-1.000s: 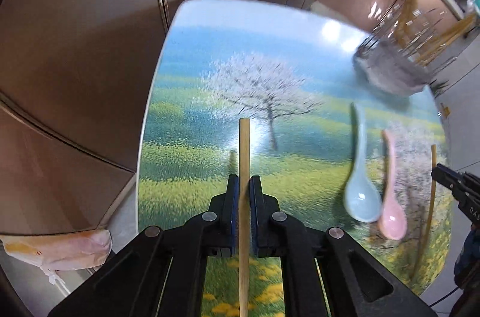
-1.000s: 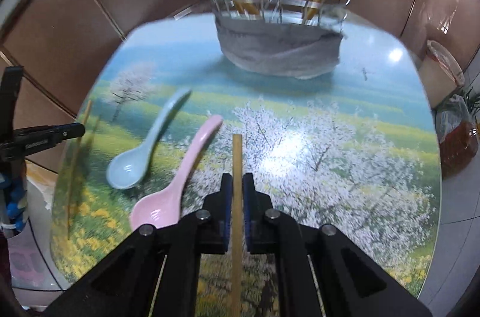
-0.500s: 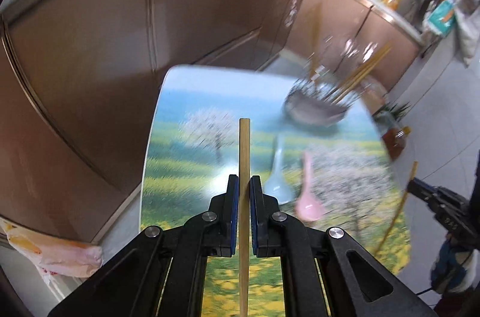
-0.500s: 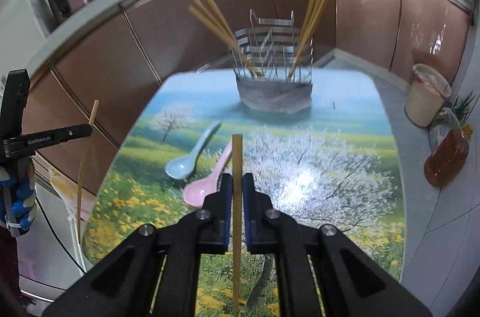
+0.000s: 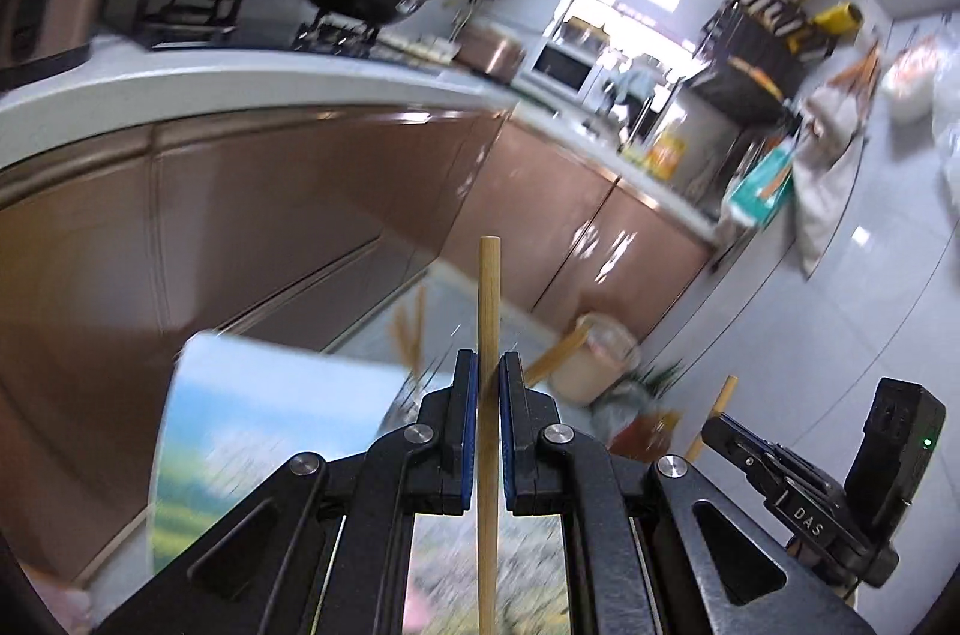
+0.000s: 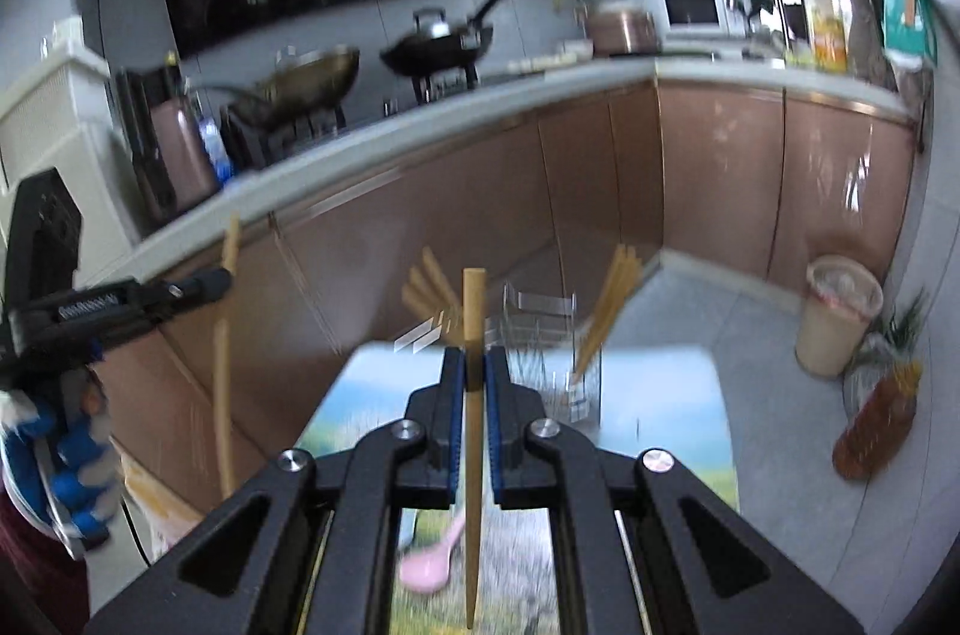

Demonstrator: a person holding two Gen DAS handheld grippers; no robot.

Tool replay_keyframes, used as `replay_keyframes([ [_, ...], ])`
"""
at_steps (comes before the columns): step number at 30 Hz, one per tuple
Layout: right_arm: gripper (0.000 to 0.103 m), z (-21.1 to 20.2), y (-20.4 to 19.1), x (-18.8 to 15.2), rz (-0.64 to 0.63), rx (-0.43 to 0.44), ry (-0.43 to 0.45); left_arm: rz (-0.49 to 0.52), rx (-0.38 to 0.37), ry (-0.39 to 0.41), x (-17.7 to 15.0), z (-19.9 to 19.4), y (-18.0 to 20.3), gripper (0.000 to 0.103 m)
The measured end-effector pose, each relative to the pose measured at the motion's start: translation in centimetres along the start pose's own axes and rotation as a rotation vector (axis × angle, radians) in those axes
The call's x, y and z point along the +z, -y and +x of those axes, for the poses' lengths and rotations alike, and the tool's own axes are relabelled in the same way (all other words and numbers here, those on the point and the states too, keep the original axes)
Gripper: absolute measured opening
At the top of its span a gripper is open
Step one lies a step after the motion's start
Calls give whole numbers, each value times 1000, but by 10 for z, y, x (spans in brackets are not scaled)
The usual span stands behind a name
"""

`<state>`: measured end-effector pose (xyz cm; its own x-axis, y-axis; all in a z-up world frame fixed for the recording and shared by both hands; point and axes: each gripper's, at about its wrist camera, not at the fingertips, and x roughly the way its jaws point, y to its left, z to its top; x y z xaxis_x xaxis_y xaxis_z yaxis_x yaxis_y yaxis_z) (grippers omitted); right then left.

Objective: Organize utensils
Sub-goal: 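Lift the left tool's chopstick over the wire holder while the right tool carries its own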

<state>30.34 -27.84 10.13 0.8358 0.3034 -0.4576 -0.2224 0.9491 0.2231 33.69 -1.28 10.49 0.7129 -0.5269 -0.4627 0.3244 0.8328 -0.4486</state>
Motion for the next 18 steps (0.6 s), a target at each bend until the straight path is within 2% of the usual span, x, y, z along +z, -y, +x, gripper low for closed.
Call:
replay_keyframes([
  [5, 6, 17, 8, 48, -13, -15, 115, 9, 0, 84, 34, 45, 13, 6],
  [9, 6, 46, 22, 68, -10, -16, 175, 30, 22, 171, 50, 75, 18, 6],
  [15, 6, 91, 39, 69, -21, -33, 233, 35, 69, 318, 52, 121, 15, 6],
  [18, 6, 113, 48, 58, -26, -43, 260, 40, 106, 373, 38, 148, 13, 6],
])
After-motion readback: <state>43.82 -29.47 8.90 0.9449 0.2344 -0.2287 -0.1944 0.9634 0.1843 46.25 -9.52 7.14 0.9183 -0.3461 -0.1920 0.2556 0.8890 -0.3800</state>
